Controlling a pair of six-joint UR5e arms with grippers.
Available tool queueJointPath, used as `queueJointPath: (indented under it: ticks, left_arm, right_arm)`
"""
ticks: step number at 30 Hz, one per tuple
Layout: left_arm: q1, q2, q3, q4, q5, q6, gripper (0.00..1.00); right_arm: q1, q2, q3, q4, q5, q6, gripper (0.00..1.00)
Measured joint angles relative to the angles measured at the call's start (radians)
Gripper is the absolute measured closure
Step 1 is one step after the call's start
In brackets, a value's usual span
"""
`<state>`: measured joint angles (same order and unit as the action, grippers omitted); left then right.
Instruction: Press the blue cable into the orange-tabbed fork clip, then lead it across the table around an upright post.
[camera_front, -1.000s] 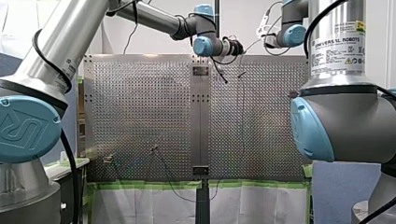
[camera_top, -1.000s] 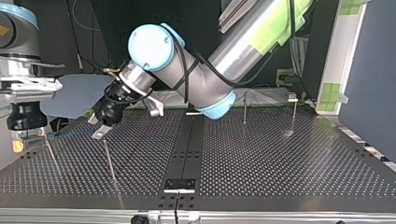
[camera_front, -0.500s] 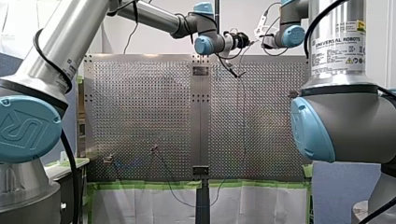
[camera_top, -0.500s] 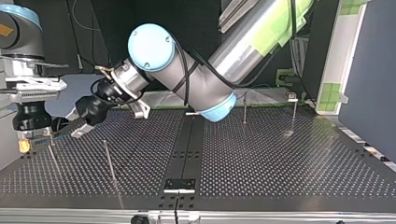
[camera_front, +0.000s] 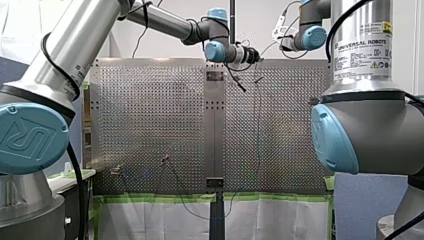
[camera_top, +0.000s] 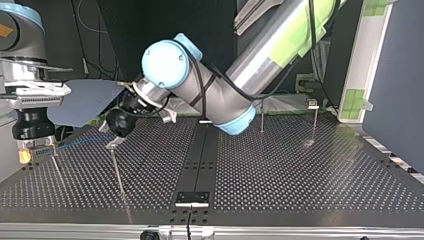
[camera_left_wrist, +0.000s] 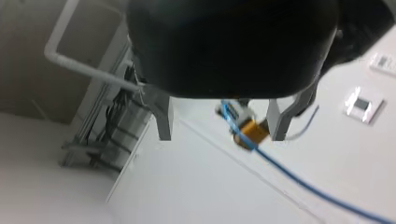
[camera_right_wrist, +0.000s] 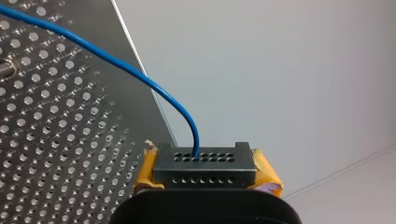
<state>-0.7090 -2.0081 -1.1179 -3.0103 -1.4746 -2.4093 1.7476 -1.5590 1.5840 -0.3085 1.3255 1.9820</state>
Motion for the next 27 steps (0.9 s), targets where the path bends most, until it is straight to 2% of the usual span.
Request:
queueJointPath:
  ticks: [3,7,14,18,23,24,25,26,27]
  left_arm:
    - [0.005,-0.001,0.0,-0.031,-0.013,0.0,0.01]
    - [0.01,-0.002,0.0,-0.058,-0.007,-0.016,0.01]
    - [0.017,-0.042,0.0,-0.05,0.033,-0.066,0.01]
    - [0.024,-0.064,0.0,-0.033,0.024,-0.085,0.01]
    - [0.032,-0.068,0.0,-0.049,0.01,-0.082,0.01]
    - [0.034,-0.067,0.0,-0.058,0.001,-0.074,0.08]
    - [0.035,-0.066,0.0,-0.066,-0.007,-0.066,0.08]
    - [0.036,-0.066,0.0,-0.074,-0.015,-0.058,0.4]
    - [0.037,-0.066,0.0,-0.085,-0.028,-0.046,0.48]
  right_arm:
    - [0.001,-0.002,0.0,0.0,0.0,0.0,1.0]
    - [0.002,-0.003,0.0,-0.001,0.0,0.0,1.0]
    - [0.004,-0.004,0.0,-0.001,0.0,0.0,1.0]
    - [0.006,-0.004,0.0,-0.001,0.0,0.0,1.0]
    - [0.007,-0.004,0.0,-0.003,0.0,0.0,1.0]
    - [0.007,-0.003,0.0,-0.003,0.0,-0.001,1.0]
    - [0.007,-0.003,0.0,-0.003,0.0,-0.001,1.0]
    - [0.007,-0.002,0.0,-0.004,0.001,-0.001,1.0]
    - [0.006,-0.002,0.0,-0.004,0.001,-0.002,1.0]
